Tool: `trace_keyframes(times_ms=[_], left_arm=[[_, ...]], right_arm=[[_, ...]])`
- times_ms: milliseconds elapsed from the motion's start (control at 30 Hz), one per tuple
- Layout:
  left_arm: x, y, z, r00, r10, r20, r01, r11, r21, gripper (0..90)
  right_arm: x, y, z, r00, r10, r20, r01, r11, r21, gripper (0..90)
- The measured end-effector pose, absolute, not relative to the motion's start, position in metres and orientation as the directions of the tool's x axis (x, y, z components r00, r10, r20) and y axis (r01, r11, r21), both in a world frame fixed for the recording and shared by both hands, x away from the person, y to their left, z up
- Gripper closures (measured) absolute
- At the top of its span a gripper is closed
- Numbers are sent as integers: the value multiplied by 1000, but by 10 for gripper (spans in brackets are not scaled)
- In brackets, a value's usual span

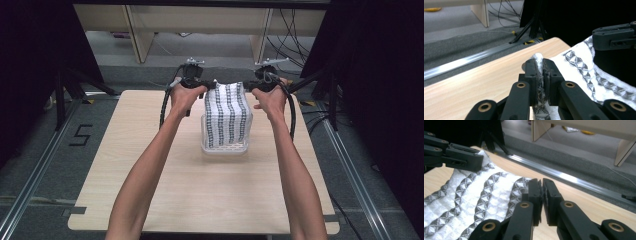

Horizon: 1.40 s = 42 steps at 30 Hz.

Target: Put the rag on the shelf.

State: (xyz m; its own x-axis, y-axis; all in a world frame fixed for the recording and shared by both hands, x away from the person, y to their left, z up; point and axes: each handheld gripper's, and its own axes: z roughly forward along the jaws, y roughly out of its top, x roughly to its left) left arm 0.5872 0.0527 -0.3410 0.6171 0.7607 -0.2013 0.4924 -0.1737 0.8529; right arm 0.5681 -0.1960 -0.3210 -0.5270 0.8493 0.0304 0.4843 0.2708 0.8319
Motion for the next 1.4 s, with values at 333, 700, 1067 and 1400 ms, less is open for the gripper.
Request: trace_keyframes(times_ms=[333,700,1067,1400], left_arm=[[589,56,-361,582,786,-209,588,-228,776,706],[586,65,-359,563,798,-216,596,-211,774,553],[575,83,-348,540,809,-232,585,-163,794,455],[560,98,-337,545,804,-238,571,-147,808,397]], right_arm=[[577,-192,-341,-488,871,63,561,257,787,736],[573,-193,-337,-506,860,72,541,252,802,725],[559,-194,-323,-517,854,64,504,243,829,630],[543,-203,-316,-533,844,62,486,245,839,574]])
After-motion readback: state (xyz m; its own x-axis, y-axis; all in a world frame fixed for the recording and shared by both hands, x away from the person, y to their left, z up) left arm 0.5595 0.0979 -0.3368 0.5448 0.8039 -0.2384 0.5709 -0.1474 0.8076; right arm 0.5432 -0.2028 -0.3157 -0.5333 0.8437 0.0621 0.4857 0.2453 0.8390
